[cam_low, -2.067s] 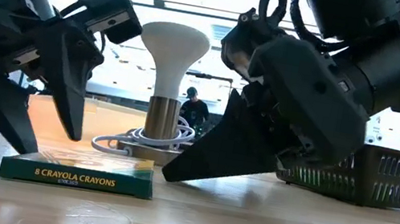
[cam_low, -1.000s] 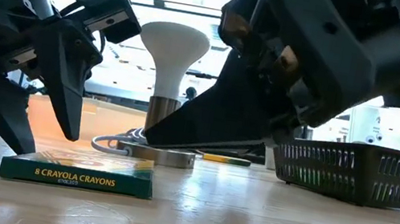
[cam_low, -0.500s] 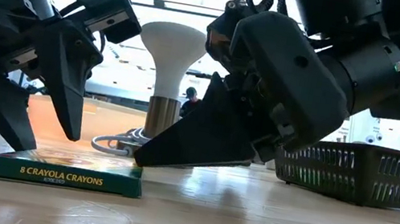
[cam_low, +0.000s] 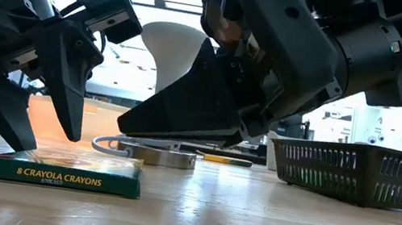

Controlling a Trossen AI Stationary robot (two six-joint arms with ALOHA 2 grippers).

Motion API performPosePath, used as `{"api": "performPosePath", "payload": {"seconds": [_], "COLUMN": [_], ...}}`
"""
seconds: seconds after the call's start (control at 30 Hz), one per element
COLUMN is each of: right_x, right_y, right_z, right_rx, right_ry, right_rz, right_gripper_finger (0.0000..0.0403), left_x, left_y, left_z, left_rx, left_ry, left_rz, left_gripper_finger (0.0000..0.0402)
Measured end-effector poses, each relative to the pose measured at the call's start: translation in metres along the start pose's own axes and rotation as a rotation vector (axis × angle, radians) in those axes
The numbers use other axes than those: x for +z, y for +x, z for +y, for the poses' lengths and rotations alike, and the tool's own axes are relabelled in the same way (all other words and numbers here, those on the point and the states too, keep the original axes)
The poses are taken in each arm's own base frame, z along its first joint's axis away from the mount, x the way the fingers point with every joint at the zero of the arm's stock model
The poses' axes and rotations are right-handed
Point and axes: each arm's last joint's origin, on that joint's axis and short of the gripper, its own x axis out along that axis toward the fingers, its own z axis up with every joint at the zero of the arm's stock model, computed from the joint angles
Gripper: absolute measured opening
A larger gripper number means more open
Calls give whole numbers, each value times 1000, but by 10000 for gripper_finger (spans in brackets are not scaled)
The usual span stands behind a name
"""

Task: Pick & Place School Supplies
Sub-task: Put the box of crayon into the orange bin

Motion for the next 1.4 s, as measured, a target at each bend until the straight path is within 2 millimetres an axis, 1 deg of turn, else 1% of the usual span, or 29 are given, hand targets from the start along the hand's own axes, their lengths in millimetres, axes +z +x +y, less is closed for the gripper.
{"api": "performPosePath", "payload": {"seconds": [0.2, 0.53, 1.4], "right_x": [-1, -11, -16], "right_y": [2, 2, 0], "right_z": [0, -3, -6], "right_rx": [-4, -22, -62], "right_ry": [-10, 2, -18], "right_rz": [10, 115, 156], "right_gripper_finger": [68, 68, 68], "left_x": [0, 0, -2], "left_y": [0, 0, 0], "left_z": [0, 0, -3], "left_rx": [0, 0, -20], "left_ry": [1, 1, -8], "left_rz": [0, 0, 9], "left_gripper_finger": [161, 161, 161]}}
